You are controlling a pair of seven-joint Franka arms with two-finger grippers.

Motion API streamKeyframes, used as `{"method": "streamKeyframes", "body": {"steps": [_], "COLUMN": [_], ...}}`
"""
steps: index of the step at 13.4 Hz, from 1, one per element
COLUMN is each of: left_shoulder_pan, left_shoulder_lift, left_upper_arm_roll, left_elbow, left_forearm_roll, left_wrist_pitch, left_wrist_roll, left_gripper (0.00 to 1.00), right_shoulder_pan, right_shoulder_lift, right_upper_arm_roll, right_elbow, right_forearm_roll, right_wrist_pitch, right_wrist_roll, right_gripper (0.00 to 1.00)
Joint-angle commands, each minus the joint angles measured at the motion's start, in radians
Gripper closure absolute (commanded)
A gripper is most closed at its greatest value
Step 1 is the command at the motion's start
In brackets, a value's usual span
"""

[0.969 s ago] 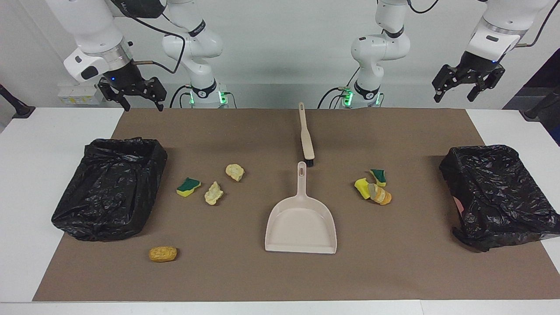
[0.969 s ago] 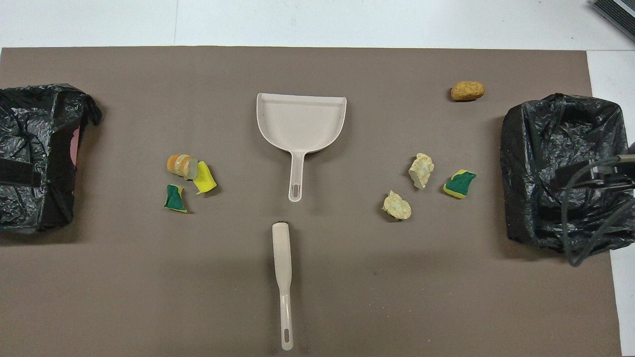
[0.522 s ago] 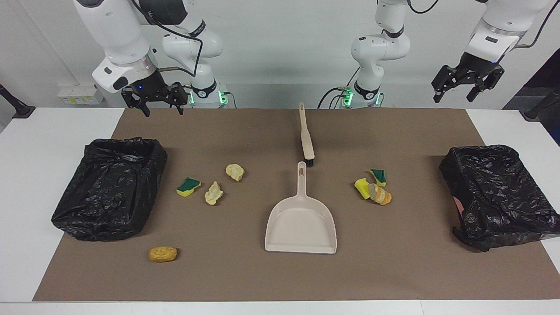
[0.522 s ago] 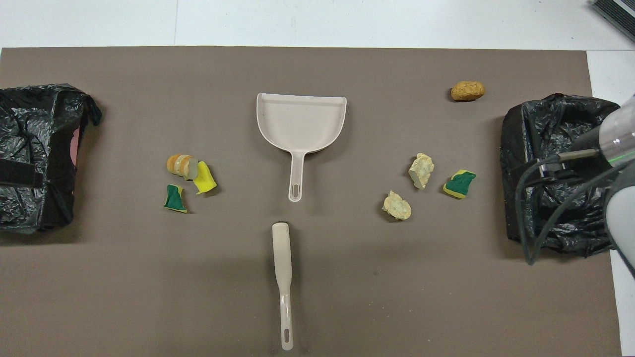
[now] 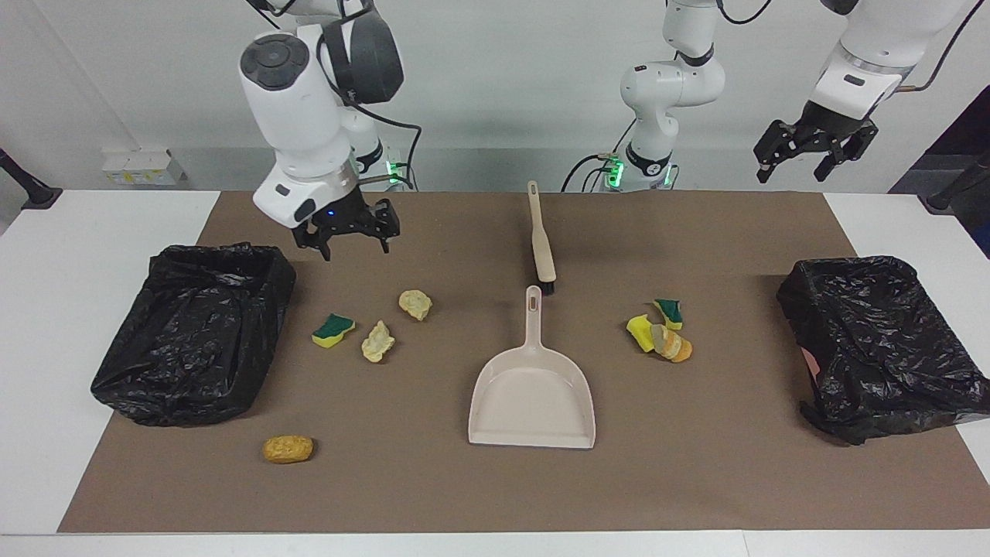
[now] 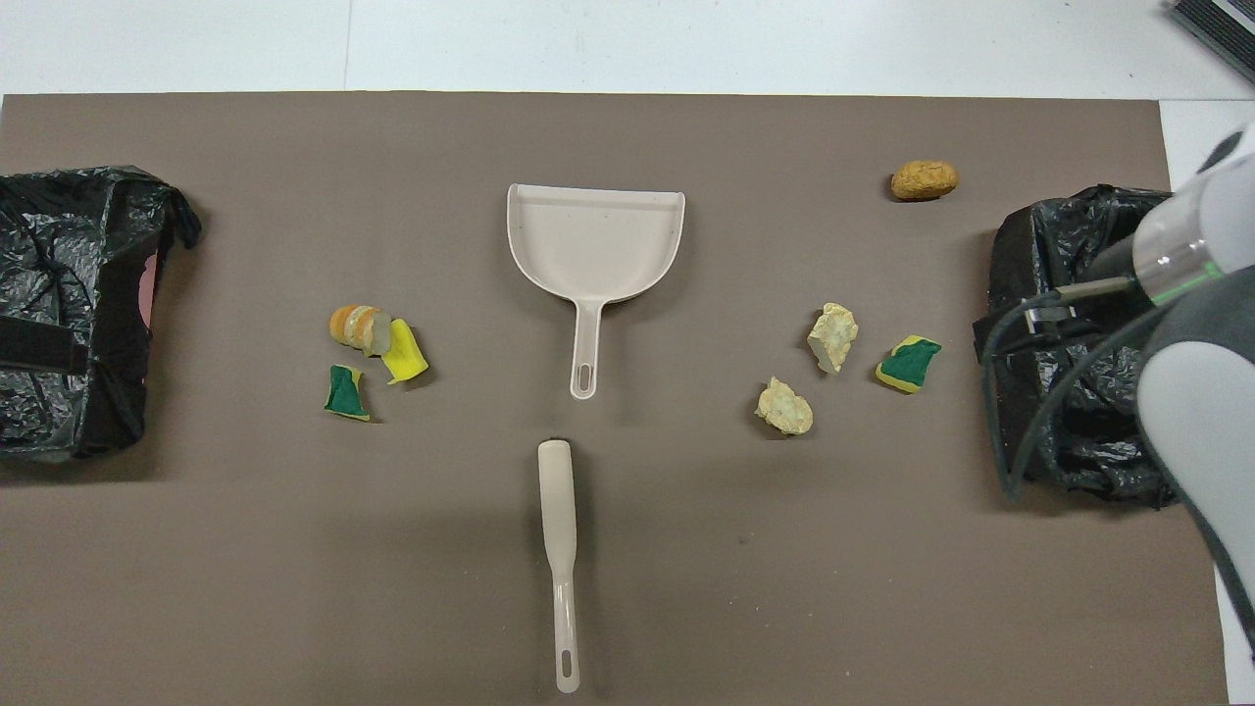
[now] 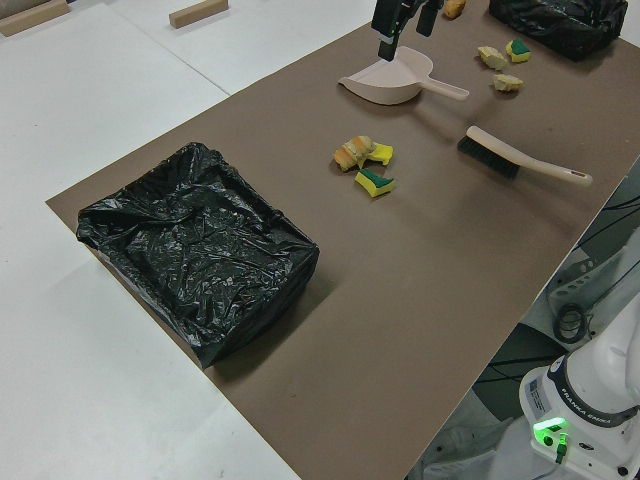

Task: Sweep and dump trash in bin
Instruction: 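Grasp the beige dustpan handle with the right gripper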

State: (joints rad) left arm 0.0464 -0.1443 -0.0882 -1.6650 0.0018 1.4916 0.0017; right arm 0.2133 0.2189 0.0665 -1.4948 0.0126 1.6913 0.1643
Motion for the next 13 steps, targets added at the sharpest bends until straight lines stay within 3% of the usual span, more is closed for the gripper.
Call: {"method": "streamKeyframes", "body": {"steps": [1,4,10,13], "left_shoulder_pan": [-0.011,-0.013,-0.023,-0.030], "left_shoulder_lift": [-0.070,-0.106,-0.106,-0.106], "left_upper_arm_roll": [0.001,-0.001,-0.002,-0.001], "left_elbow": [-0.122,-0.202,-0.233,-0.236], "left_forearm_roll": [-0.011,-0.011,-0.011,-0.011], "left_wrist_pitch": [0.035,0.082,0.098,0.098], "left_wrist_roll": [-0.009,-0.009,-0.009,-0.009], "left_gripper": [0.00,0.00,0.00,0.00], "right_shoulder_pan": [0.044,0.099,0.191,0.270], "right_shoulder_lift": [0.072,0.128,0.238,0.357], "right_upper_arm_roll": [0.002,0.002,0.001,-0.001], "right_elbow": [0.025,0.025,0.039,0.155], "right_forearm_roll": [0.009,0.009,-0.002,-0.011], "right_wrist_pitch": [0.091,0.160,0.296,0.326], "right_wrist_roll": [0.110,0.214,0.378,0.498], "right_gripper": [0.00,0.00,0.00,0.00]}}
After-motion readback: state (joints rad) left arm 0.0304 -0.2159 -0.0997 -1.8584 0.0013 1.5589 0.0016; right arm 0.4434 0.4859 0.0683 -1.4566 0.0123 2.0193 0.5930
